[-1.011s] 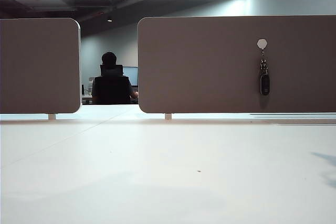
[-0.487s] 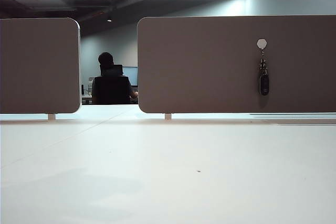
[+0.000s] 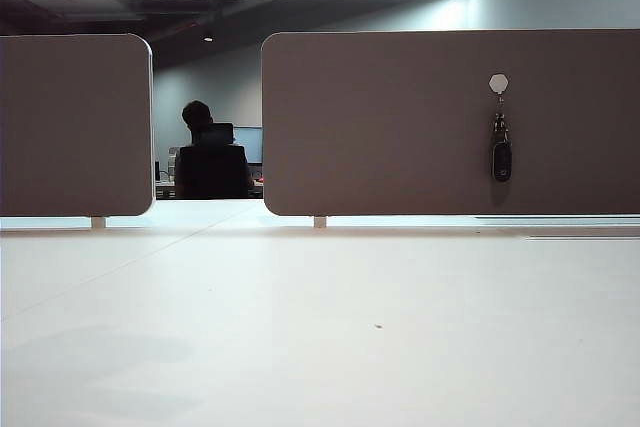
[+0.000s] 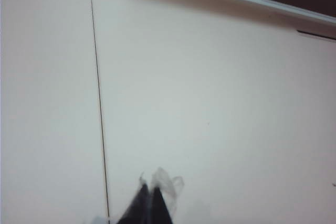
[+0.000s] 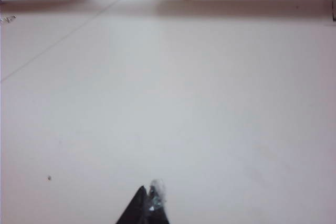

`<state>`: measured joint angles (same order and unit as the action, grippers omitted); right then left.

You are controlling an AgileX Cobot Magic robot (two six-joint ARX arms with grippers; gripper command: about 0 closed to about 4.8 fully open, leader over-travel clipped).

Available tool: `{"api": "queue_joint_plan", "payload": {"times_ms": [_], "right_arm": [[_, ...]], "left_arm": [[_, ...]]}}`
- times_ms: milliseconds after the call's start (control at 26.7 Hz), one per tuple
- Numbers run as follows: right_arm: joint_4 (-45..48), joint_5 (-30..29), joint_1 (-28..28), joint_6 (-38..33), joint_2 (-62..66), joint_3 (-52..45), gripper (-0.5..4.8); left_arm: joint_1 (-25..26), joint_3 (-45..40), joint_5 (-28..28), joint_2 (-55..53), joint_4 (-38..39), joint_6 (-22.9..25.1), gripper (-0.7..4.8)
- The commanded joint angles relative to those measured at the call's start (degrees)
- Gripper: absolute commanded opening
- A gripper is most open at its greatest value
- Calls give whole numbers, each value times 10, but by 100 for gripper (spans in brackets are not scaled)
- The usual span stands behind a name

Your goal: Hang the bunch of keys on the hook.

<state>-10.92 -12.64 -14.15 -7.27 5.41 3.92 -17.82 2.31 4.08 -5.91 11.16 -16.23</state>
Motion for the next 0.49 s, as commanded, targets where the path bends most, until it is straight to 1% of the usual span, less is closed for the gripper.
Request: {"api": "queue_joint_plan", "payload": {"times_ms": [37,112,225,300,374,487], "right_arm": [[9,3,0,-3,0,-31,-9],[9,2,0,-3,2,-33,-9],[13,-2,0,-3,0,-33,-9],[11,-13,0,-3,0,-33,-6],[12,-12,0,-3,0,-33,9],[13,-12,0,-3,0,-33,9]], "left_arm": [[0,-14,3,0,-19,-3,-6],[0,-19,3,0,-17,-2,-6],[0,-19,13,0,-20,13,-6],[0,-19,17,0,-19,7,-5],[0,-19,22,0,-18,7,-5],[0,-19,22,0,-18,10,-5]]}}
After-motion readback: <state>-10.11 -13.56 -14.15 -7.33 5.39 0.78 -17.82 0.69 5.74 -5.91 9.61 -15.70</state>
